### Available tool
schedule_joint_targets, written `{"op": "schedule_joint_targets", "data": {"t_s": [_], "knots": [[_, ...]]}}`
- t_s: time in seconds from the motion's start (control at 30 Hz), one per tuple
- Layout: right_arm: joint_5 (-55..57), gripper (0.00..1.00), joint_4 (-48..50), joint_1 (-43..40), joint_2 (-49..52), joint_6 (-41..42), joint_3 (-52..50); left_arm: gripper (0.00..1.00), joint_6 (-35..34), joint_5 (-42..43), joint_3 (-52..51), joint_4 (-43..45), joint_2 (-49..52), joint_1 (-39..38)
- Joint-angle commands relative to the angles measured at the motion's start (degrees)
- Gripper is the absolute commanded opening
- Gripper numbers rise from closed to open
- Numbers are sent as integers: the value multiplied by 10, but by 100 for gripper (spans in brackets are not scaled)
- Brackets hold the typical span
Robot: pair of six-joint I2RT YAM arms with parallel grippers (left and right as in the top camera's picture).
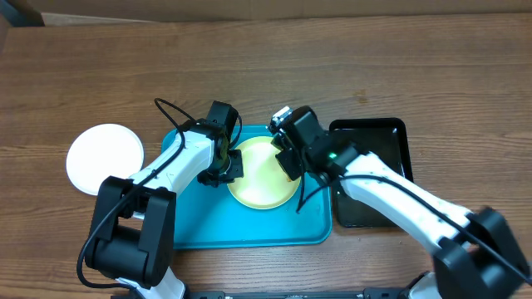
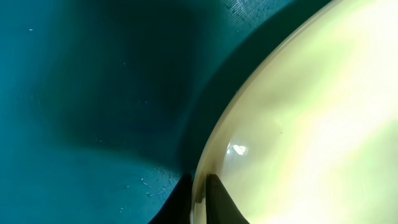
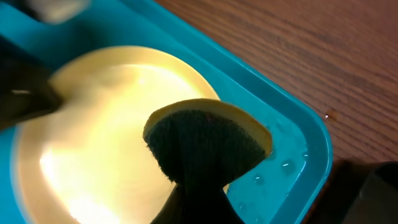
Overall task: Clean dirty plates on tray and stack at the side
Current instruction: 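Move the sponge over the yellow-green plate with the right gripper, then scrub the yellow-green plate with the sponge in the right gripper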
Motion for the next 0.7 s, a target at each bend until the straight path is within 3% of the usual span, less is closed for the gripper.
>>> {"op": "schedule_joint_targets", "data": {"t_s": [0.0, 0.23, 0.53, 0.57, 0.67], "knots": [[31, 5, 26, -1, 45, -28, -5, 12, 13, -14, -11, 0, 13, -2], [-1, 14, 46, -1, 84, -28, -5, 16, 13, -14, -11, 2, 13, -2], [-6, 8, 56, -1, 84, -28, -5, 18, 13, -14, -11, 2, 13, -2], [-6, 9, 58, -1, 84, -28, -5, 19, 13, -14, -11, 2, 13, -2], [-8, 34, 59, -1, 84, -27, -5, 19, 13, -14, -11, 2, 13, -2]]}}
